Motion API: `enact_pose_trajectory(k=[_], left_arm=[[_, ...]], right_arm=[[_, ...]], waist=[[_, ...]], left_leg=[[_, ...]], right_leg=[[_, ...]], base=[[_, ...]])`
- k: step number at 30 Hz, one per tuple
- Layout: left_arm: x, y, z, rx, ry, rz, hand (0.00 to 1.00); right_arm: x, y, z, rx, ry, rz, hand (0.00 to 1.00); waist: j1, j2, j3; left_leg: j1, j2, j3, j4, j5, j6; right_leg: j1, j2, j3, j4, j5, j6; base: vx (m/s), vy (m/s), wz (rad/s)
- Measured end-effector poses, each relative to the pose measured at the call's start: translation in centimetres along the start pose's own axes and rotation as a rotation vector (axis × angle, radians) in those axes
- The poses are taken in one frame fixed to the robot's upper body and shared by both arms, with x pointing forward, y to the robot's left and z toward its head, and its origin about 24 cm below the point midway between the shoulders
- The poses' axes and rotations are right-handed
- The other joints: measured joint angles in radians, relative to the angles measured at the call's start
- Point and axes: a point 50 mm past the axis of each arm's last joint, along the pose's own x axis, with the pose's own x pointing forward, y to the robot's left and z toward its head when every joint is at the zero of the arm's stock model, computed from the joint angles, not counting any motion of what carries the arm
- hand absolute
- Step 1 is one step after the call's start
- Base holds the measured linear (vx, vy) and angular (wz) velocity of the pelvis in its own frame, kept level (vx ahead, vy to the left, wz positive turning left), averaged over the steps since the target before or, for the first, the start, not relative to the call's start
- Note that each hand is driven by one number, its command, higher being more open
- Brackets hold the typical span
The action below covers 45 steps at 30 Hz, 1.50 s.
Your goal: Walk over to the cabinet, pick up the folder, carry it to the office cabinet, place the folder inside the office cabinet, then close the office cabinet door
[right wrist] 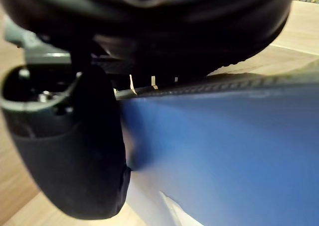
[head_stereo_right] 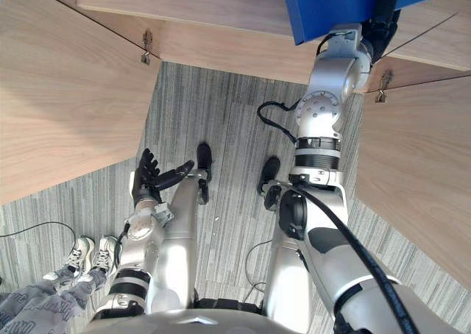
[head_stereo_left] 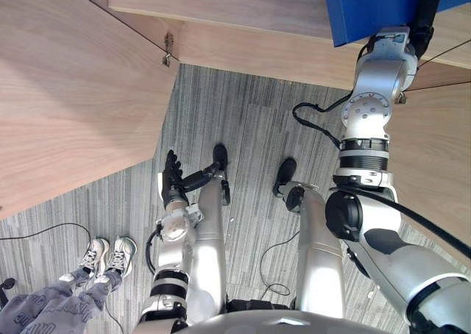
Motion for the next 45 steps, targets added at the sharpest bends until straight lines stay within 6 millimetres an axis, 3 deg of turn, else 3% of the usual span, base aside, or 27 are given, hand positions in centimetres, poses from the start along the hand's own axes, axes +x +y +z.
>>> enact_pose_trajectory(k=[6, 13, 28, 45], left_arm=[[-0.1, -0.7, -0.6, 0.012, 0.028, -0.016, 1.00], [-0.2, -1.0, -0.8, 0.021, 0.034, -0.028, 1.00], [0.2, -1.1, -0.5, 0.027, 0.036, -0.035, 1.00], [1.6, -2.0, 0.3, 0.015, 0.048, -0.049, 1.00]], right_arm=[[0.1, 0.4, 0.3, 0.002, -0.008, 0.007, 1.00], [-0.5, 3.0, -0.6, -0.011, 0.023, 0.106, 1.00], [-2.5, 3.0, -6.0, -0.223, 0.206, 0.236, 1.00], [-2.9, 2.1, -8.1, -0.389, 0.268, 0.310, 1.00]], waist=[[0.000, 0.002, -0.005], [-0.001, 0.005, -0.007], [-0.038, 0.007, -0.008], [-0.057, 0.011, -0.022]], left_leg=[[0.030, -0.002, 0.004, -0.047, 0.022, 0.006], [0.053, 0.004, 0.027, -0.061, 0.022, 0.009], [0.077, 0.030, 0.062, -0.061, 0.018, 0.018], [0.105, 0.043, 0.077, -0.094, 0.029, 0.017]], right_leg=[[0.027, 0.000, -0.010, -0.037, 0.015, -0.008], [0.052, -0.001, -0.010, -0.059, 0.023, -0.003], [0.070, 0.015, 0.005, -0.075, 0.036, -0.004], [0.090, 0.035, 0.013, -0.113, 0.056, -0.008]], base=[[0.02, 0.039, 0.04], [0.03, 0.054, -0.01], [0.00, 0.038, -0.05], [0.02, 0.039, -0.03]])
